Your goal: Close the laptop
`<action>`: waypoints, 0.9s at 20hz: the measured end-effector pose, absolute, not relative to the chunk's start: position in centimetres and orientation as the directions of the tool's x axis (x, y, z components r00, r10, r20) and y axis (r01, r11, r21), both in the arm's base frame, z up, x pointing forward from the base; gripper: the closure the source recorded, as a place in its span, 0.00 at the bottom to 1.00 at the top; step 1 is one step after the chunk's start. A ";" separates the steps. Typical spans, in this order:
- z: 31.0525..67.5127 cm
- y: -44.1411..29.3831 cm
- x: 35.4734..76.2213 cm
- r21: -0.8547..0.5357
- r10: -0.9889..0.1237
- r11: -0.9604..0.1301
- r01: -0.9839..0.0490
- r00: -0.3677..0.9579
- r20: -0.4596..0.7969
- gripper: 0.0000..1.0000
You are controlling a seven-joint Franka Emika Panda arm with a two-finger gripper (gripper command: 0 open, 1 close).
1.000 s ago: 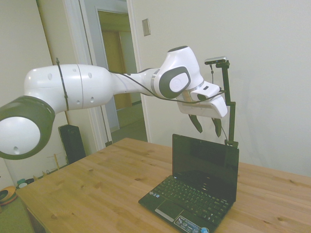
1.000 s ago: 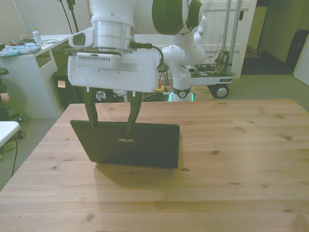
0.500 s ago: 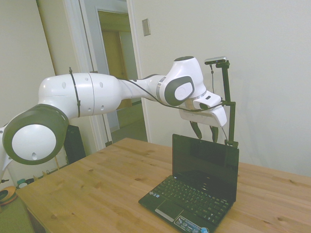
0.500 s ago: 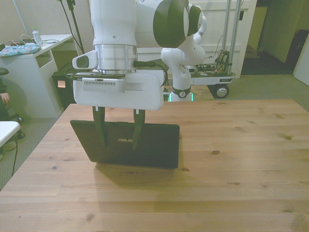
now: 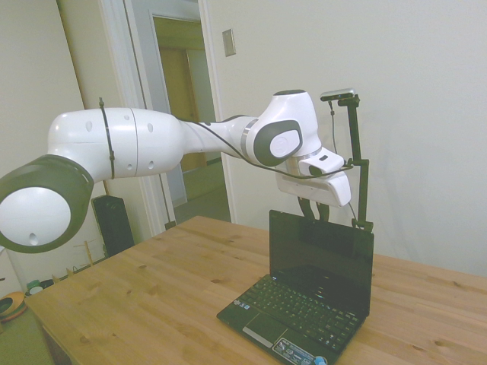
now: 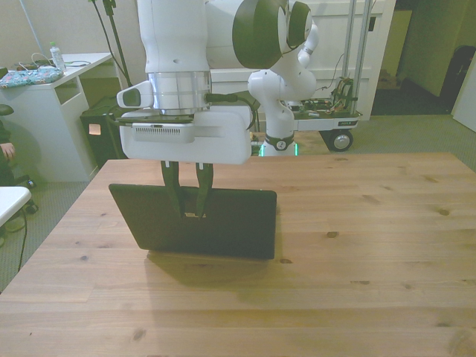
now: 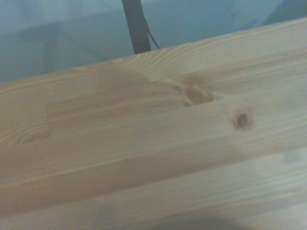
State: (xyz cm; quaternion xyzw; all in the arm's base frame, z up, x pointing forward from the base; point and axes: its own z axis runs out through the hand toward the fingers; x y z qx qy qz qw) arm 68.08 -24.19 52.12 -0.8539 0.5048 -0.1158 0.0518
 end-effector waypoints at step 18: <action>45.0 -21.8 58.4 -0.073 -0.906 -0.414 -0.908 0.418 -0.065 1.00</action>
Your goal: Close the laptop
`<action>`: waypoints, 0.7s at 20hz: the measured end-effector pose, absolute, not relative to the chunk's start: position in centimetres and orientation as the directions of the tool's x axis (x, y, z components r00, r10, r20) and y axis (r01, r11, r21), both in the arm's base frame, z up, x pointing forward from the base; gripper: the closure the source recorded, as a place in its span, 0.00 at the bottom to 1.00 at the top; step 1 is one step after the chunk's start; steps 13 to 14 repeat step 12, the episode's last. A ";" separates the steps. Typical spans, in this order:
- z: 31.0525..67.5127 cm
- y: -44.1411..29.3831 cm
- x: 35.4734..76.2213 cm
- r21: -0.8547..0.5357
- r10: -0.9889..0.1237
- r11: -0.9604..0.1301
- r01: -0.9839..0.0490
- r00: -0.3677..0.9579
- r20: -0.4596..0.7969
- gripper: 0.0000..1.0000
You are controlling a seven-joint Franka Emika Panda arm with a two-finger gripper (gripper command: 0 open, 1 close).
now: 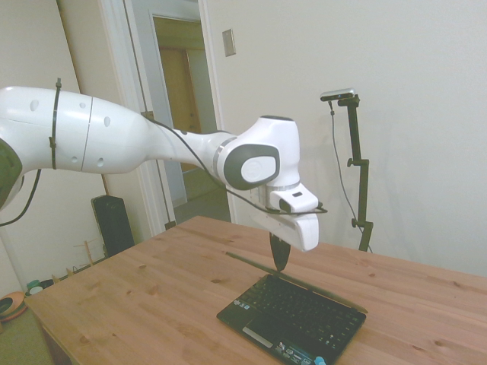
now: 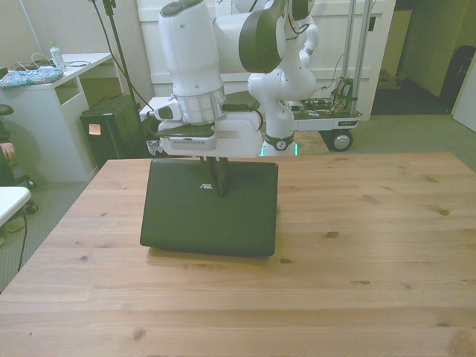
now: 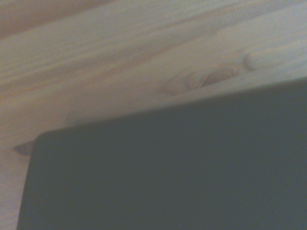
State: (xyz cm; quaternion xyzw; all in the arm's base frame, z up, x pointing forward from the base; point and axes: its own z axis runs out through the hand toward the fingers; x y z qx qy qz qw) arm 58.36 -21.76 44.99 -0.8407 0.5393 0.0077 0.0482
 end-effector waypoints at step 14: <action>49.6 -14.4 56.4 -0.168 -0.871 -0.478 -0.862 0.490 -0.037 1.00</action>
